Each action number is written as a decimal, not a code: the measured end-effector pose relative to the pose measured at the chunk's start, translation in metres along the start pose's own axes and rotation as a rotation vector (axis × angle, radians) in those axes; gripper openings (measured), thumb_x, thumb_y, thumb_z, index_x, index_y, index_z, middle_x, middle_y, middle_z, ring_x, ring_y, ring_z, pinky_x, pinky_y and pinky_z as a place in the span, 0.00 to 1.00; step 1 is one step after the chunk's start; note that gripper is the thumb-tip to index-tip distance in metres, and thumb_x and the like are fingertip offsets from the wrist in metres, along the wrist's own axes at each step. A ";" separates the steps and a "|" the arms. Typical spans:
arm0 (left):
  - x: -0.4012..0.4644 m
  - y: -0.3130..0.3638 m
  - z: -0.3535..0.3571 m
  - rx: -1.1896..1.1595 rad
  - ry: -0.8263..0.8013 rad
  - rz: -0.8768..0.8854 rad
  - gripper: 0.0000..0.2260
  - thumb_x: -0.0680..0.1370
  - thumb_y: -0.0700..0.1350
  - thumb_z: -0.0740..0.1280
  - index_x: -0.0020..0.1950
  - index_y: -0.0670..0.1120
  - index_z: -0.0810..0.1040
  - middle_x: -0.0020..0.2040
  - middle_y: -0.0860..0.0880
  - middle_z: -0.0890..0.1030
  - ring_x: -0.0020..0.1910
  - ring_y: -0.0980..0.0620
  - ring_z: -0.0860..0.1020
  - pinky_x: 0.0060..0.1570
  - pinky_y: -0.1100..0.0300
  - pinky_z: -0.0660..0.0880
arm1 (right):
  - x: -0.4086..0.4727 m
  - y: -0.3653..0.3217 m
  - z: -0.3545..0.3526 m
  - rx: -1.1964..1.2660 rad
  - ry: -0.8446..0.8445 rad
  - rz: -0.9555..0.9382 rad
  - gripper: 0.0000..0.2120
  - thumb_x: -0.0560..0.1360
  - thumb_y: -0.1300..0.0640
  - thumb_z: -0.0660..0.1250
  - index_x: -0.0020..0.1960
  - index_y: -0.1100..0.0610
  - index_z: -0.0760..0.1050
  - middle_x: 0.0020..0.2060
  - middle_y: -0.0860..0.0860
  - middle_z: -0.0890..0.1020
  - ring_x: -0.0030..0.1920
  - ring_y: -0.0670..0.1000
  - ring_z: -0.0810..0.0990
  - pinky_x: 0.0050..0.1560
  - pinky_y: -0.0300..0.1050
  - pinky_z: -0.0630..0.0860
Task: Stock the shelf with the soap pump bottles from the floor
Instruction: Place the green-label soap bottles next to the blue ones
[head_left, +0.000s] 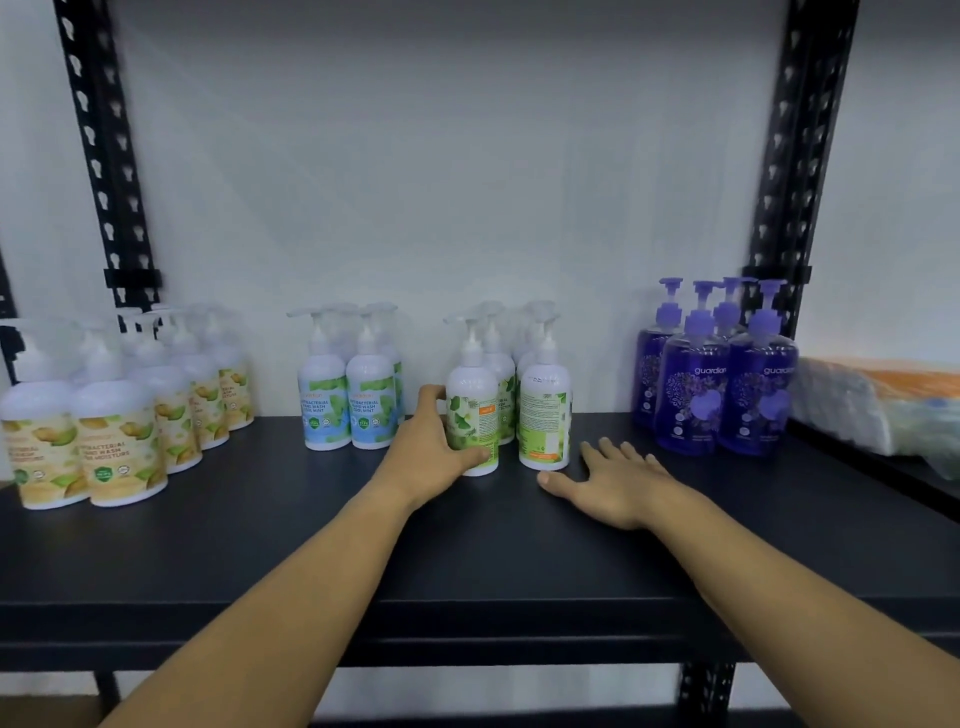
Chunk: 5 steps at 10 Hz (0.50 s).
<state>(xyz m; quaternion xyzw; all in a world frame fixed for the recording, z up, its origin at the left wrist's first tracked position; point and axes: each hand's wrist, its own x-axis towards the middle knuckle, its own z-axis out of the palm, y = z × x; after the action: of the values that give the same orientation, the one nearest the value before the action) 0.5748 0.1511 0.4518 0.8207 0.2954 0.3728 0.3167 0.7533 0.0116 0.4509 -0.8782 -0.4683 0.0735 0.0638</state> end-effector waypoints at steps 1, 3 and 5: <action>-0.001 0.003 0.002 0.016 0.027 0.001 0.32 0.69 0.46 0.80 0.64 0.49 0.62 0.50 0.54 0.79 0.46 0.64 0.78 0.40 0.73 0.73 | -0.003 0.001 0.000 -0.008 0.006 -0.011 0.47 0.74 0.24 0.47 0.82 0.51 0.45 0.81 0.52 0.45 0.81 0.55 0.43 0.79 0.56 0.44; -0.004 0.004 -0.002 0.017 -0.003 0.010 0.35 0.71 0.41 0.77 0.70 0.50 0.60 0.50 0.56 0.78 0.48 0.62 0.79 0.47 0.67 0.76 | -0.004 0.001 0.000 -0.013 0.005 -0.013 0.46 0.74 0.24 0.47 0.82 0.51 0.45 0.81 0.52 0.46 0.81 0.55 0.44 0.79 0.56 0.44; -0.003 0.006 0.003 0.101 0.046 0.045 0.34 0.68 0.46 0.79 0.64 0.54 0.60 0.48 0.56 0.81 0.46 0.55 0.81 0.45 0.60 0.77 | -0.003 0.000 0.000 -0.017 0.006 -0.010 0.46 0.74 0.24 0.47 0.82 0.51 0.45 0.81 0.52 0.46 0.81 0.55 0.44 0.79 0.56 0.44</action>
<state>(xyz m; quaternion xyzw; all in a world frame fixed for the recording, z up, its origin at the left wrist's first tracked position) 0.5770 0.1446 0.4535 0.8332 0.3025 0.3834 0.2595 0.7518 0.0087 0.4509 -0.8766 -0.4731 0.0665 0.0582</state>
